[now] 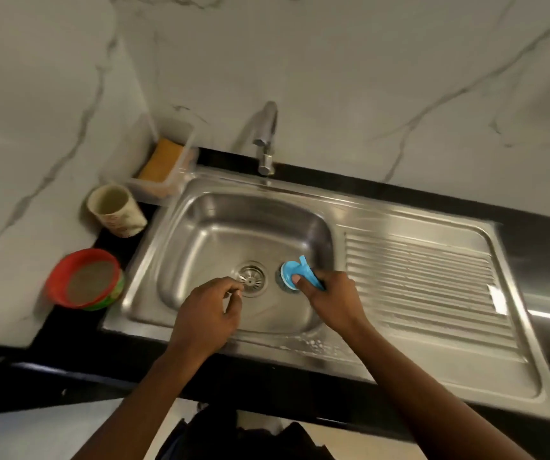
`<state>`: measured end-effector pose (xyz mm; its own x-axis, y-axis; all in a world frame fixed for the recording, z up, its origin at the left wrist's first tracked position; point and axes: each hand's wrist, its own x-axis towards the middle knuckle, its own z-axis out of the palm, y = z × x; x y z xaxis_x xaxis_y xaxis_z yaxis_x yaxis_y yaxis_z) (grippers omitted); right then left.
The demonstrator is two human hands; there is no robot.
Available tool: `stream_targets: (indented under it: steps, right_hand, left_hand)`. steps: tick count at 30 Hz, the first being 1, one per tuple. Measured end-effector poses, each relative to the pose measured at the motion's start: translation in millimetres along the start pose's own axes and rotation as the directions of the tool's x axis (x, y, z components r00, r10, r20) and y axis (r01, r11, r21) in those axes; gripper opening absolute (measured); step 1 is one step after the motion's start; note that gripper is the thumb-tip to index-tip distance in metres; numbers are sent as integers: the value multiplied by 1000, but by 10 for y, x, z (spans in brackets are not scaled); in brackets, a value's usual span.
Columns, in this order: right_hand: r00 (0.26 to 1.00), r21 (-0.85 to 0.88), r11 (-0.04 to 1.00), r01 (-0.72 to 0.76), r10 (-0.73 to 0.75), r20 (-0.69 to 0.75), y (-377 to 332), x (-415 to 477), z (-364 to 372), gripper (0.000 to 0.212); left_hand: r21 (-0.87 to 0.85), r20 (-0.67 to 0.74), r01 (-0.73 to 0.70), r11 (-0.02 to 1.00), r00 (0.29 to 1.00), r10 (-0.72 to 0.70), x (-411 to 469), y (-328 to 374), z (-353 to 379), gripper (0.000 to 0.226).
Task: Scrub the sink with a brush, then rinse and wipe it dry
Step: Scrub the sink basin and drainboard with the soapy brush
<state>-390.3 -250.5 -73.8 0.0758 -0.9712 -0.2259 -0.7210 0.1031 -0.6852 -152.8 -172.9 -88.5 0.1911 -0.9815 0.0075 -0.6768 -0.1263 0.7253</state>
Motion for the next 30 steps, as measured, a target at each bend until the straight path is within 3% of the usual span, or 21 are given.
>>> stream_targets:
  steps: [2,6,13,18,23,30]
  right_hand:
    - [995,25,996,90,-91,43,-377,103,134,40]
    - [943,87,959,269,-281,179,-1164,233,539,15]
    - [763,73,829,554,-541,355,-2259,272,1510,32]
    - [642,-125,697,706,-556,528,-2611,287,2091,47]
    - [619,-309,587,748,-452,642,-2729,408,2419,44]
    - [628,-284,625,727,-437,645,-2724,494,2478,45]
  left_hand:
    - [4,-35,54,999,998,-54,-20,-131,-175,14]
    - [1,-104,164,987,981,-163,-153,-416,-517,15]
    - [3,-157,310,951,939,-306,-368,-841,-930,10]
    - [-11,-173,350,937,922,-347,-471,-1087,-1073,15]
    - [-58,-133,354,933,924,-359,-492,-1212,-1141,15]
    - [-58,-103,302,952,946,-306,-427,-1273,-1188,12]
